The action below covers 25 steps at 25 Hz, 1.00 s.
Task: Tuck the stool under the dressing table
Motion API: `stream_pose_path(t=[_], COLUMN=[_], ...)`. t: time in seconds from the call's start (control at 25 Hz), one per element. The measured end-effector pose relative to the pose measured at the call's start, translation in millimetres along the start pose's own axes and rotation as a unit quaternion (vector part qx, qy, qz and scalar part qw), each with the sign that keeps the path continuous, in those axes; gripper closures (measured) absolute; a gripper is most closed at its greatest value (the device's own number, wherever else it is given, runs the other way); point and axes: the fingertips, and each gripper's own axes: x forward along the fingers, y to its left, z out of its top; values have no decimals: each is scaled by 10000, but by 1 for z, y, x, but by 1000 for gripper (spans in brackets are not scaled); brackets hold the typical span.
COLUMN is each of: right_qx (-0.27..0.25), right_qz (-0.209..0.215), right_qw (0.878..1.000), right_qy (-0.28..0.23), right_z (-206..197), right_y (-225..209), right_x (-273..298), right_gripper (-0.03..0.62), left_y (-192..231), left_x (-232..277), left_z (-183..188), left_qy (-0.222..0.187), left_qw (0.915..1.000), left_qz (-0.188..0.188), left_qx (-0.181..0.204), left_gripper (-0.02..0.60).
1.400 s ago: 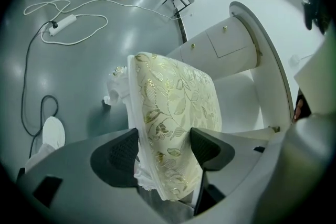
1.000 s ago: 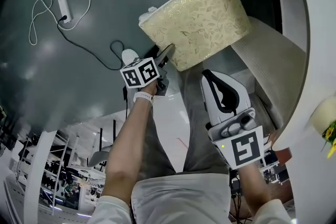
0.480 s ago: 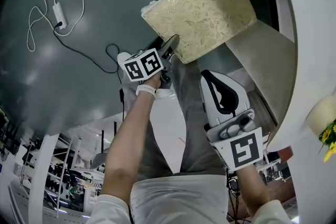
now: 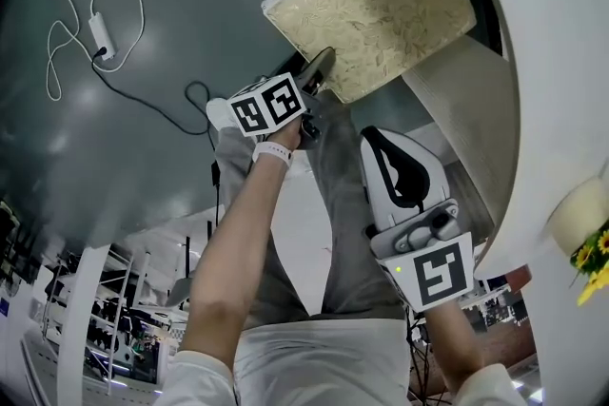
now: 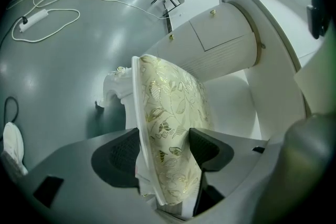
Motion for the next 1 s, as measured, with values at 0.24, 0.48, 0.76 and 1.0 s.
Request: stream_pose_path(t=[0.24, 0.48, 0.76, 1.0], right_qx=[59, 116, 111, 183], right_qz=[-70, -45, 20, -54], right_qw=[9999, 9999, 9999, 9997], right_qy=[-72, -55, -114, -150], right_z=[16, 11, 18, 22], right_y=[-9, -6, -6, -13], right_x=[1, 8, 8, 4], right_gripper=[576, 576, 576, 576], left_y=[-23, -28, -51, -74], left_x=[19, 36, 59, 85], left_z=[5, 8, 12, 17], left_qy=[-21, -23, 26, 80], left_qw=[9999, 9998, 9993, 9985], left_qz=[-99, -177, -386, -531], left_qx=[-40, -27, 2, 88], left_gripper=[282, 284, 285, 287])
